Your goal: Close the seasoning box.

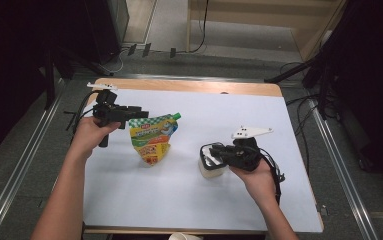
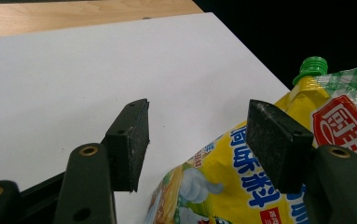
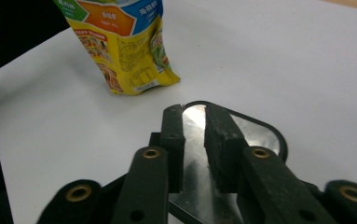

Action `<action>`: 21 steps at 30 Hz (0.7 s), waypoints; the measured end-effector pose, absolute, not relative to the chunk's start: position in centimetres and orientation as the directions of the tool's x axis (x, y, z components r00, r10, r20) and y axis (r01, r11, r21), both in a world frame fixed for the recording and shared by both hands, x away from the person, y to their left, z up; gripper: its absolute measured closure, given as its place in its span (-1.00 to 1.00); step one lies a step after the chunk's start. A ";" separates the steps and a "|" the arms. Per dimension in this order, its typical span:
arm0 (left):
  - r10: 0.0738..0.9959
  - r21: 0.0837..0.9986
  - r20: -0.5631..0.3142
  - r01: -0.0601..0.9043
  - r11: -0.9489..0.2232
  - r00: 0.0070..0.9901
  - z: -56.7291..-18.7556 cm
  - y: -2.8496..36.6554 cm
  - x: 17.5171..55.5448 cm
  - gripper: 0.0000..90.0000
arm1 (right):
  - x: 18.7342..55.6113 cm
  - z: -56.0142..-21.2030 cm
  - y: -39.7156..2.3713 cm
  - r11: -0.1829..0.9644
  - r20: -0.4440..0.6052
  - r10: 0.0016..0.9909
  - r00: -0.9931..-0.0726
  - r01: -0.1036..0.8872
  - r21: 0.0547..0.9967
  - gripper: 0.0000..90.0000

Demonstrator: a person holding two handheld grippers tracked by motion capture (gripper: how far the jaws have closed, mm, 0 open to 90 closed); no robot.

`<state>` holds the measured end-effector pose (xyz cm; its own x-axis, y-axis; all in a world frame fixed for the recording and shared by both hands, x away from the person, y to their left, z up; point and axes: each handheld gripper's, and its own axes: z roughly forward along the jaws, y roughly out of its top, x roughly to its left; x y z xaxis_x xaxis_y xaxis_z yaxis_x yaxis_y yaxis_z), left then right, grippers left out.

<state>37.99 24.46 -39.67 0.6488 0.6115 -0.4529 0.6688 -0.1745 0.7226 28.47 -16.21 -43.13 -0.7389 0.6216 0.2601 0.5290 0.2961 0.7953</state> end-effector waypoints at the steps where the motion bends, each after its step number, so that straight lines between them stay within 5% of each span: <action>1: 0.612 0.724 -0.450 0.667 -0.175 0.650 -39.7 24.4 38.0 -0.10 | 28.5 -43.1 -16.4 0.294 0.257 0.624 -0.738 0.526 0.798 0.64; 21: 0.616 0.724 -0.443 0.665 -0.182 0.651 -39.8 24.5 38.0 -0.10 | 29.7 -43.4 -20.6 0.227 0.226 0.680 -0.698 0.493 0.840 -0.01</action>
